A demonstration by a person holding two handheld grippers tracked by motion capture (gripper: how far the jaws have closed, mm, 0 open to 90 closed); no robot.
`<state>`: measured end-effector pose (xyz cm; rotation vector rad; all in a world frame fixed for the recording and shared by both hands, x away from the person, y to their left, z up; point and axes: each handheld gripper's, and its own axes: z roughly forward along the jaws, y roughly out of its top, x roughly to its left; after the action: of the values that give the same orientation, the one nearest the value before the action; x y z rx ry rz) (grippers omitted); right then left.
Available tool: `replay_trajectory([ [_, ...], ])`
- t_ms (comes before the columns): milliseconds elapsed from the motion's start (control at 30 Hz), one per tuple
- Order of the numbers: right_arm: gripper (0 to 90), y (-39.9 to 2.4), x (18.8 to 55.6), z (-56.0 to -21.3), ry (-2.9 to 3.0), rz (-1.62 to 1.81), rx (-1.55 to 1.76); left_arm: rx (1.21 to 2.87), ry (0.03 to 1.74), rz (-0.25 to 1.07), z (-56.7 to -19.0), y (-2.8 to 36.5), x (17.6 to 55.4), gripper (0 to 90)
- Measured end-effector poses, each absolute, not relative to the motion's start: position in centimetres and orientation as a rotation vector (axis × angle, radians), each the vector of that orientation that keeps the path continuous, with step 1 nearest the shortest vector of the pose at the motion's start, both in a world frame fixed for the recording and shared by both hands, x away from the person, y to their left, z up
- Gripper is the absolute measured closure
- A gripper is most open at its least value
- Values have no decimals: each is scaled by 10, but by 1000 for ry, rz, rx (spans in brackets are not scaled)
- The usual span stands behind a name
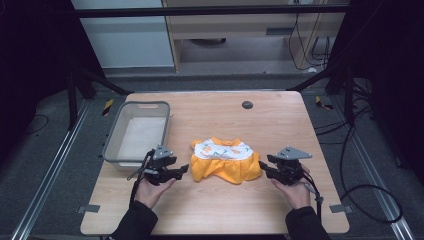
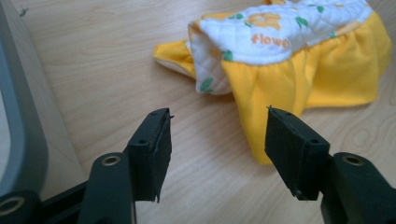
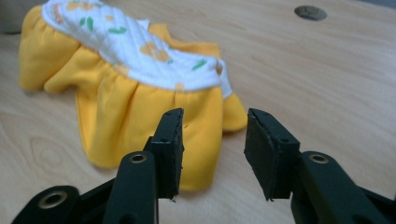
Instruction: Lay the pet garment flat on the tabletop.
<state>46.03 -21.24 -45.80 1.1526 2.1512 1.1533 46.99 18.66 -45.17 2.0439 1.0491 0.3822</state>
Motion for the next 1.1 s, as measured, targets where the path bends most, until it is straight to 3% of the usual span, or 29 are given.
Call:
replay_trajectory([
  [267,528,-210,465,-487,2200,1133,1222,2111,1041,330,-473,171,469,399],
  [367,535,-204,473,-494,2205,1121,1236,2109,1053,303,-477,168,472,438],
  [433,570,-201,476,-498,2216,1098,1245,2113,1058,278,-479,166,473,515],
  [467,629,-199,478,-500,2218,1096,1246,2126,1061,249,-482,164,476,620],
  [567,689,-198,479,-501,2222,1095,1264,2131,1060,242,-484,163,478,754],
  [600,769,-197,478,-502,2231,1062,1272,2128,1050,237,-486,162,479,806],
  [633,769,-197,478,-502,2231,1062,1272,2128,1050,237,-486,162,479,837],
  [667,825,-197,478,-504,2240,1053,1286,2132,1039,239,-486,160,479,869],
  [900,873,-198,476,-500,2255,1042,1284,2176,973,253,-483,151,471,893],
  [1100,873,-209,455,-473,2226,1137,1211,2076,943,222,-456,168,456,895],
])
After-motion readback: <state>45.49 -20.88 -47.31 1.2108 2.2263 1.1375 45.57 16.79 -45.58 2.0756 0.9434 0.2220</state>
